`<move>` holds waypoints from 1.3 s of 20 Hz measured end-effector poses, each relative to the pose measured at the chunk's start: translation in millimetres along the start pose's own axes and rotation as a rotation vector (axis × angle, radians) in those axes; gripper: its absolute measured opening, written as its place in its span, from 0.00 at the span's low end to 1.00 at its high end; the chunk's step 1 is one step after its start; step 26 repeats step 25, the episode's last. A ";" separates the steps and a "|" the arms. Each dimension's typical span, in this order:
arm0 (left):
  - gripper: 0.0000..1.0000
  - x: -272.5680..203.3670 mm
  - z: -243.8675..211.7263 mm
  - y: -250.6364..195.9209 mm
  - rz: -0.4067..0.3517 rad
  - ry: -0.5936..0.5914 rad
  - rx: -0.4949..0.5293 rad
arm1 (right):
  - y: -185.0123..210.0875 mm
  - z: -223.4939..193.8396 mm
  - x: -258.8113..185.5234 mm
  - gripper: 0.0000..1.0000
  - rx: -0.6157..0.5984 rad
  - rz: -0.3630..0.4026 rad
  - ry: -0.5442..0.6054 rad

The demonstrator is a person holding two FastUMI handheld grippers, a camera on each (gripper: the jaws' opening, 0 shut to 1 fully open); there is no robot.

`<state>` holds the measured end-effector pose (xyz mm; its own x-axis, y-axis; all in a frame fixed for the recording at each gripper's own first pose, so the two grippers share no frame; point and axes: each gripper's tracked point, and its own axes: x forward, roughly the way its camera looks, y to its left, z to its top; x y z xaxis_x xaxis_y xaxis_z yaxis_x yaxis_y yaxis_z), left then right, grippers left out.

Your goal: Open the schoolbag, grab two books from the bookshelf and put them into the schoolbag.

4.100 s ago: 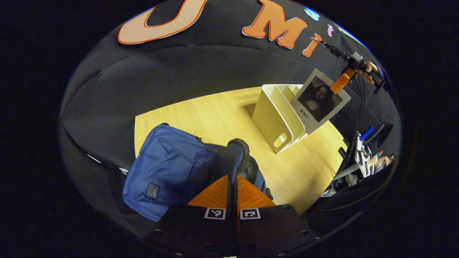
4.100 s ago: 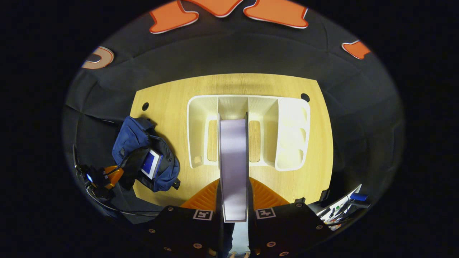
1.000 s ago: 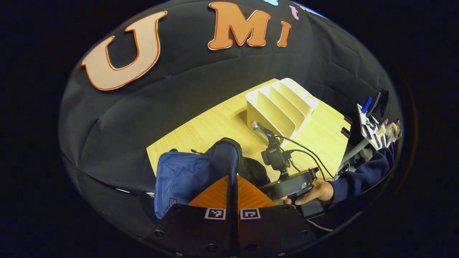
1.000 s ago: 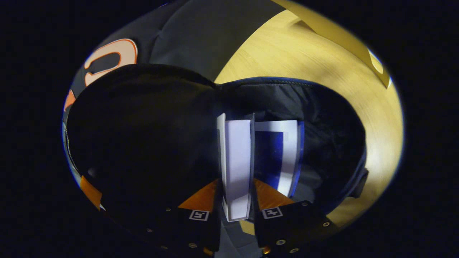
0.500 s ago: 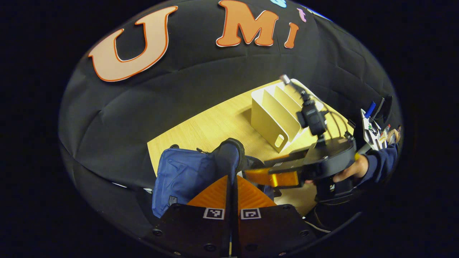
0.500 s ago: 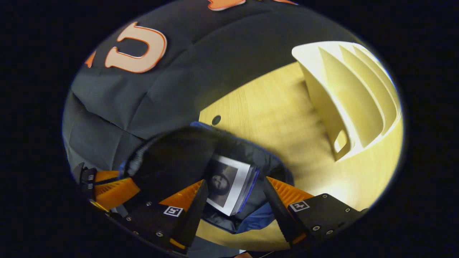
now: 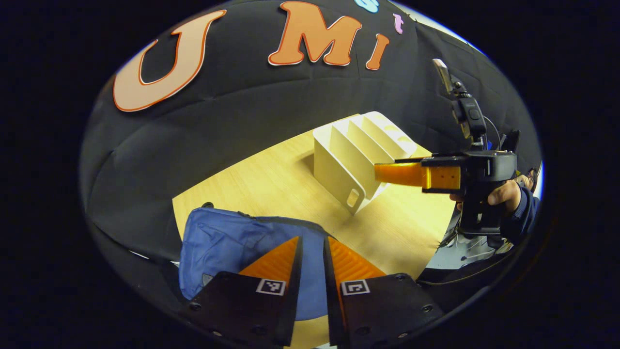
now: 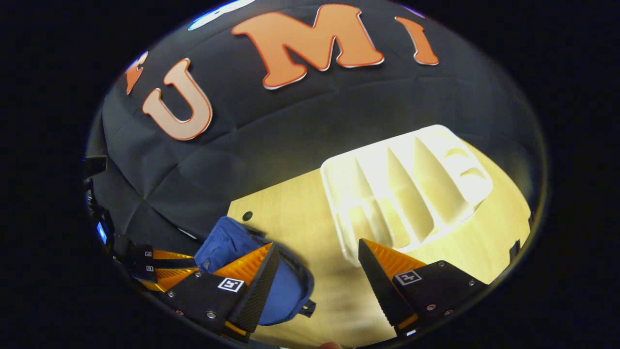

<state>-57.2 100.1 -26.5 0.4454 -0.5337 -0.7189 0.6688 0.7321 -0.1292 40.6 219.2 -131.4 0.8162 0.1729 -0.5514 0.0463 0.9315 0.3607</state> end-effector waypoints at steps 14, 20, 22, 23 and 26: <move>0.98 24.2 64.9 -131.0 0.134 -0.139 -0.095 | -103.4 59.8 -75.1 0.96 -0.210 0.011 -0.167; 0.98 31.6 94.7 -195.7 0.257 -0.263 -0.152 | -155.6 82.6 -107.2 0.96 -0.235 0.042 -0.218; 0.97 25.4 105.2 -210.7 0.313 -0.323 -0.167 | -170.5 91.1 -118.4 0.96 -0.237 0.054 -0.247; 0.97 21.8 112.0 -218.3 0.338 -0.355 -0.178 | -179.4 95.9 -123.6 0.96 -0.242 0.056 -0.268; 0.97 12.2 121.4 -233.2 0.379 -0.423 -0.200 | -197.4 105.1 -133.6 0.96 -0.259 0.049 -0.309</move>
